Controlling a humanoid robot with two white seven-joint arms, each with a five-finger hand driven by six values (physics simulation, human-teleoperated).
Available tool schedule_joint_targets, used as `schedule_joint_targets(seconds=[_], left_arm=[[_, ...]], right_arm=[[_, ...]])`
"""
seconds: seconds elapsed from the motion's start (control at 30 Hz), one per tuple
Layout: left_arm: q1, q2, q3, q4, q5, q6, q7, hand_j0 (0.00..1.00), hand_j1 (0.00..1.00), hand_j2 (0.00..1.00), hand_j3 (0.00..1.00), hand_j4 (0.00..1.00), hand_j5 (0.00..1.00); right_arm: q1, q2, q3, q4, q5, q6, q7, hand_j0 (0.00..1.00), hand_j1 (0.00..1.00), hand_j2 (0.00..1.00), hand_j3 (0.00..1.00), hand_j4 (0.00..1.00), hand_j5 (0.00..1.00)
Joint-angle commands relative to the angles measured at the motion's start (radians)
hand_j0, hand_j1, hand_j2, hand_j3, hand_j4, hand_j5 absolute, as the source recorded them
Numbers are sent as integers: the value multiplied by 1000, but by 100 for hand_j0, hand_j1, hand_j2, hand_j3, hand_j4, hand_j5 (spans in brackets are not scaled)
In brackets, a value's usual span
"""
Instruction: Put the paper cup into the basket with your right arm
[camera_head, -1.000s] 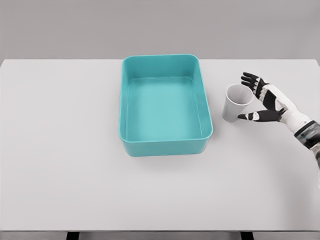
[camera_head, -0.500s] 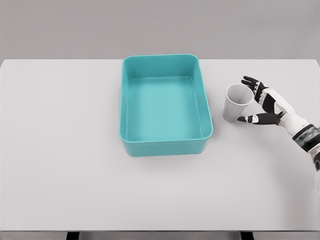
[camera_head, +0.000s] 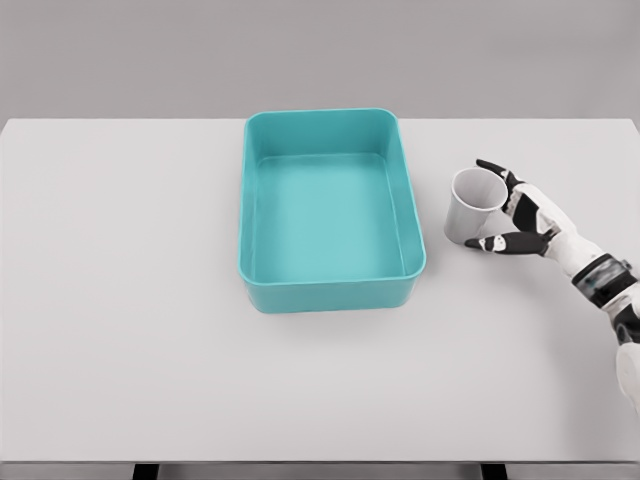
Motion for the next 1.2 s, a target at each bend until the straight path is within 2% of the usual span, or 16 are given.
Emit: schedule_joint_targets(seconds=[0.0,0.5,0.63,0.73,1.17], left_arm=[[0,0,1,0,0,0,0,100,100,100,100,100,100],[0,0,1,0,0,0,0,100,100,100,100,100,100],[0,0,1,0,0,0,0,100,100,100,100,100,100],[0,0,1,0,0,0,0,100,100,100,100,100,100],[0,0,-1,0,0,0,0,100,100,100,100,100,100]], right_arm=[[0,3,5,7,-6,0,0,100,100,100,100,100,100],[-9,12,25,5,4,3,0,99,99,99,99,99,99],[-9,11,27,3,6,5,0,85,85,85,85,85,85],[-9,9,27,3,7,6,0,71,71,71,71,71,71],[-11,0,22,-12,14,3,0,48,48,48,48,48,48]])
